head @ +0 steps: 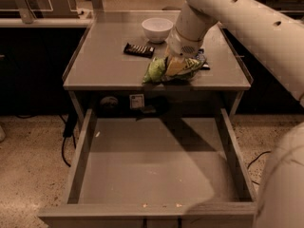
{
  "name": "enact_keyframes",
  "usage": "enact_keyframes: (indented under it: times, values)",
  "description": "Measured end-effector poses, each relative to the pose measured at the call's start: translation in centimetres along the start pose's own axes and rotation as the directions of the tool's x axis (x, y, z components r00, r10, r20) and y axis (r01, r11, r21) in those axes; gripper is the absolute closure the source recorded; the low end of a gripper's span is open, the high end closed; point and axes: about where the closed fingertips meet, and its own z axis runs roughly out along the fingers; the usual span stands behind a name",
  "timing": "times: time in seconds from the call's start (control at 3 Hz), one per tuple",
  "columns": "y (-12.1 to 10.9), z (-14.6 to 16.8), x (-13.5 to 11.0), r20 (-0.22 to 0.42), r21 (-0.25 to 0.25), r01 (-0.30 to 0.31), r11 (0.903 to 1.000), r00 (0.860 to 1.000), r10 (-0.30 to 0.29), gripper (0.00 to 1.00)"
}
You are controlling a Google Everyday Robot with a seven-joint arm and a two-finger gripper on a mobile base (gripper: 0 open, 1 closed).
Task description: Place green jalapeno chip bag into top drawer
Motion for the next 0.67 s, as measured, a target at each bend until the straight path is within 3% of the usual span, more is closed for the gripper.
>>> enact_keyframes:
  times: [0.67]
  values:
    - [3.6,-5.6,-0.9,0.030,0.057,0.046,0.9973,0.998,-0.048,1.00]
